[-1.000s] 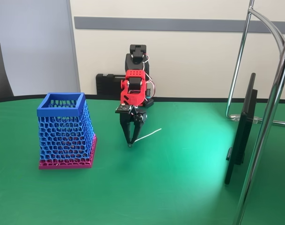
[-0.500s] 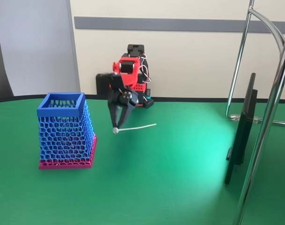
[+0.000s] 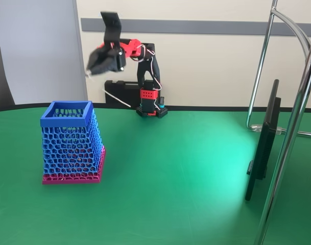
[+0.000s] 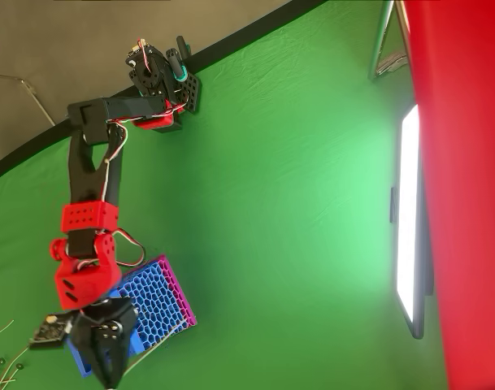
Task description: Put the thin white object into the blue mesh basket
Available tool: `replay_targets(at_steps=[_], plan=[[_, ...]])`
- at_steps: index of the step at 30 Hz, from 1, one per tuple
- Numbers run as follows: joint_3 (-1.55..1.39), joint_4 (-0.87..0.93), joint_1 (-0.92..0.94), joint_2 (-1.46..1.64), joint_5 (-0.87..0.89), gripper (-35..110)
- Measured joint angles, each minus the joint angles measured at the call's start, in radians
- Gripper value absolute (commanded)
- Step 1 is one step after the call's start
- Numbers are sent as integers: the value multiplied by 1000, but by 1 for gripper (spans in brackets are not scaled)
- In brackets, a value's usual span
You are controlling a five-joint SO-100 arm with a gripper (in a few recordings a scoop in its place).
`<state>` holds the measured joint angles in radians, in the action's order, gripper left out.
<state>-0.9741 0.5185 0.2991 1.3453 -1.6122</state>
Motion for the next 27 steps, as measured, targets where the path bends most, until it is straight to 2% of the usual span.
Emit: replay_targets(at_steps=[4, 7, 16, 27], plan=[[-209, -238, 61, 118, -179, 1], [-304, -327, 97, 166, -262, 1], [-483, -387, 160, 265, -368, 1], [-492, -459, 229, 265, -442, 1]])
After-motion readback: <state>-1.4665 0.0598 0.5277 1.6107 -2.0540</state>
